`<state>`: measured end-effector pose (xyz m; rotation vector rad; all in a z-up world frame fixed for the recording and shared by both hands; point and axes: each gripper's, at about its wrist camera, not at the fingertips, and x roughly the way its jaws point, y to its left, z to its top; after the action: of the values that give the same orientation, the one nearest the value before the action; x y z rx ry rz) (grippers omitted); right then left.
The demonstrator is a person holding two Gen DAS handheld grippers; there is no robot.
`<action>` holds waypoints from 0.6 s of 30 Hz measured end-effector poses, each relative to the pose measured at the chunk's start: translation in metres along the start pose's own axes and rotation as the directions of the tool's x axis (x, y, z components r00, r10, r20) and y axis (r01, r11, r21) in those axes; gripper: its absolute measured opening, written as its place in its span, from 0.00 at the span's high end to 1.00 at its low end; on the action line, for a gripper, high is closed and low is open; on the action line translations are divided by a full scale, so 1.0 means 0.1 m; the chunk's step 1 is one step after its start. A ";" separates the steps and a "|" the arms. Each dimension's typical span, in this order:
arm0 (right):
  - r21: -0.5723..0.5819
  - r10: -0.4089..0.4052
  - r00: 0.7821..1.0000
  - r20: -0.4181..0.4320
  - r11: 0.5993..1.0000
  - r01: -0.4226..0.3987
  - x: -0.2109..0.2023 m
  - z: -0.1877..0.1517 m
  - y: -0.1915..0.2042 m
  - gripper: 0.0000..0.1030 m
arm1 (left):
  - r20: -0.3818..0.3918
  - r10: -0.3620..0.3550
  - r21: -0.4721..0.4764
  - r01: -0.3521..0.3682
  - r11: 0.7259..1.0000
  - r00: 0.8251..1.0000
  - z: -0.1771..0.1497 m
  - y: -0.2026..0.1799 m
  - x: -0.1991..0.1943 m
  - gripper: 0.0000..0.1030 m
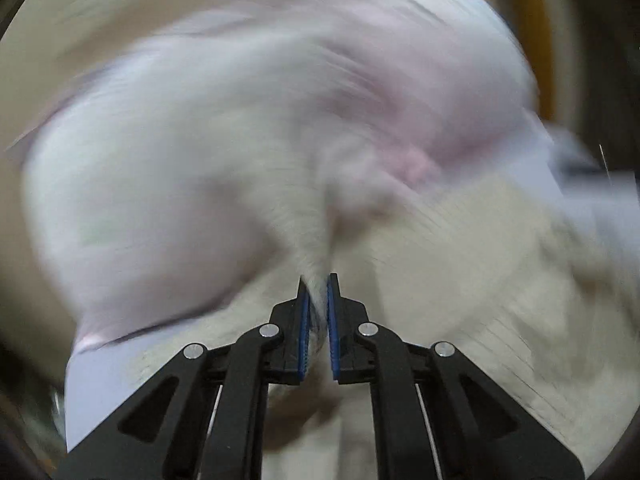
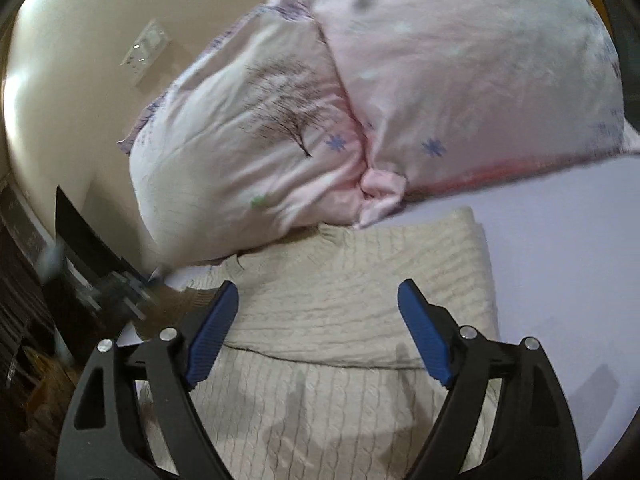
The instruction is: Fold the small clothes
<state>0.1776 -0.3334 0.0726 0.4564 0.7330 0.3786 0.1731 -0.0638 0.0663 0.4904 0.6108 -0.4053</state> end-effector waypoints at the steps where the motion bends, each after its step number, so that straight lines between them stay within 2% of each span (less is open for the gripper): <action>1: 0.012 -0.006 1.000 -0.005 1.000 0.006 -0.03 -0.01 -0.05 0.21 | -0.030 -0.016 0.060 0.018 0.998 0.999 -0.04 -0.23 0.11 0.91; 3: 0.010 -0.025 1.000 -0.001 1.000 0.025 -0.13 -0.05 -0.13 0.21 | -0.030 -0.036 0.047 0.037 0.998 0.999 -0.12 -0.30 0.09 0.91; 5: 0.013 -0.056 0.998 0.000 0.998 0.056 -0.23 -0.09 -0.23 0.21 | 0.001 -0.058 -0.059 0.058 0.997 0.998 -0.23 -0.06 -0.10 0.86; 6: 0.030 -0.062 0.998 -0.014 0.998 0.063 -0.25 -0.12 -0.30 0.21 | 0.012 -0.058 -0.116 0.059 0.991 0.998 -0.31 0.10 -0.19 0.74; 7: 0.046 -0.059 0.998 -0.028 0.997 0.060 -0.26 -0.14 -0.35 0.21 | 0.015 -0.048 -0.201 0.050 0.978 0.999 -0.44 0.33 -0.34 0.66; 8: 0.065 -0.049 0.998 -0.043 0.997 0.052 -0.27 -0.18 -0.41 0.21 | 0.006 -0.037 -0.263 0.037 0.964 0.999 -0.56 0.49 -0.44 0.53; 9: 0.082 -0.037 0.998 -0.054 0.996 0.042 -0.29 -0.22 -0.47 0.22 | -0.008 -0.033 -0.322 0.029 0.946 0.999 -0.70 0.62 -0.53 0.51; 11: 0.081 -0.041 0.997 -0.065 0.996 0.046 -0.26 -0.23 -0.47 0.26 | -0.051 -0.045 -0.455 0.017 0.891 0.998 -1.05 0.91 -0.71 0.51; 13: 0.062 -0.003 0.996 -0.092 0.998 0.009 -0.12 -0.15 -0.38 0.33 | -0.072 -0.084 -0.566 0.029 0.824 0.994 -1.38 1.08 -0.84 0.51; 14: 0.045 0.007 0.994 -0.105 0.999 -0.002 -0.05 -0.11 -0.32 0.38 | -0.063 -0.123 -0.628 0.057 0.776 0.990 -1.56 1.17 -0.92 0.50; 15: 0.023 -0.007 0.993 -0.116 1.000 0.010 0.04 -0.07 -0.26 0.46 | -0.045 -0.150 -0.663 0.083 0.744 0.988 -1.66 1.20 -0.98 0.49; 16: -0.015 -0.051 0.990 -0.132 0.999 0.049 0.15 -0.02 -0.19 0.50 | -0.021 -0.174 -0.698 0.110 0.708 0.985 -1.79 1.20 -1.06 0.48; 18: -0.061 -0.131 0.977 -0.167 0.991 0.122 0.34 0.02 -0.14 0.65 | 0.002 -0.194 -0.716 0.136 0.685 0.981 -1.93 1.14 -1.17 0.45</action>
<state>0.2047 -0.3296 0.0484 0.3300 0.9126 0.3184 0.0570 0.1586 0.0378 -0.3142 0.8337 -0.2866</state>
